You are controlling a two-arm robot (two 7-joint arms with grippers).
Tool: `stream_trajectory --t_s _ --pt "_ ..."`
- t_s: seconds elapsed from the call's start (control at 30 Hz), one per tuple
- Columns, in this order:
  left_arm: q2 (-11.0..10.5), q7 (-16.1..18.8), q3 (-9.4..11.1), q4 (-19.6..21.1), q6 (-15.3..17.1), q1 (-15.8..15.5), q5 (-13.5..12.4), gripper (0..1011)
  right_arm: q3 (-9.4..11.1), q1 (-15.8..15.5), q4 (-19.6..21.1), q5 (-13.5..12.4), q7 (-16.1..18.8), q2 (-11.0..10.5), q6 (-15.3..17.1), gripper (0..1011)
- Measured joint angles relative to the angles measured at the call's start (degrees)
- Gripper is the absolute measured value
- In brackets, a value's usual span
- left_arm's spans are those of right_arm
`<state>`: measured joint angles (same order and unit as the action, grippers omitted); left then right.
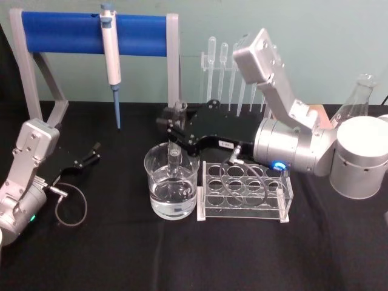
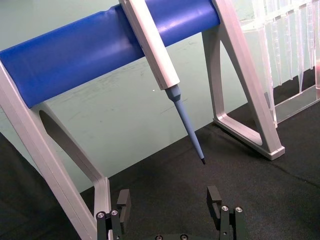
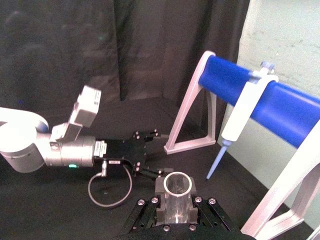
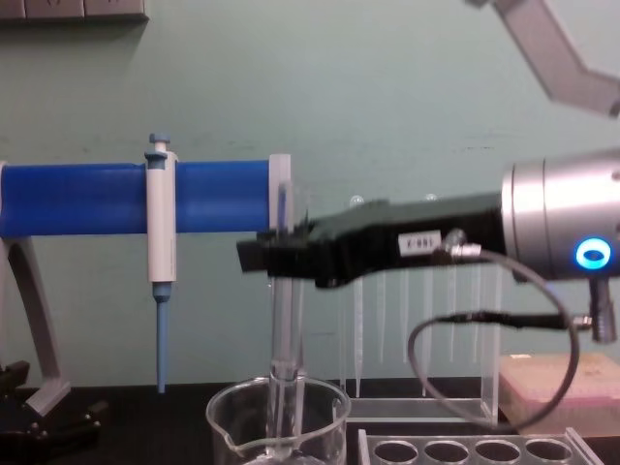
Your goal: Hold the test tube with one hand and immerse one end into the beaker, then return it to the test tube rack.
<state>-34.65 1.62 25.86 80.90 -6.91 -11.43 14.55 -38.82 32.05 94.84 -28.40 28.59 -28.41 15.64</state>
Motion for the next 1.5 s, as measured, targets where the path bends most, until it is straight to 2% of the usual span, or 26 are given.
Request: stream_trajectory --t_s 0.6,1.5 --pt "0.0 0.0 0.0 0.0 0.0 0.0 0.0 1000 -0.6 -3.0 -4.7 5.5 0.6 2.4 -4.2 224" --pt "0.0 0.0 0.0 0.0 0.0 0.0 0.0 1000 2.4 -6.3 -6.8 7.6 1.4 4.4 -4.6 224"
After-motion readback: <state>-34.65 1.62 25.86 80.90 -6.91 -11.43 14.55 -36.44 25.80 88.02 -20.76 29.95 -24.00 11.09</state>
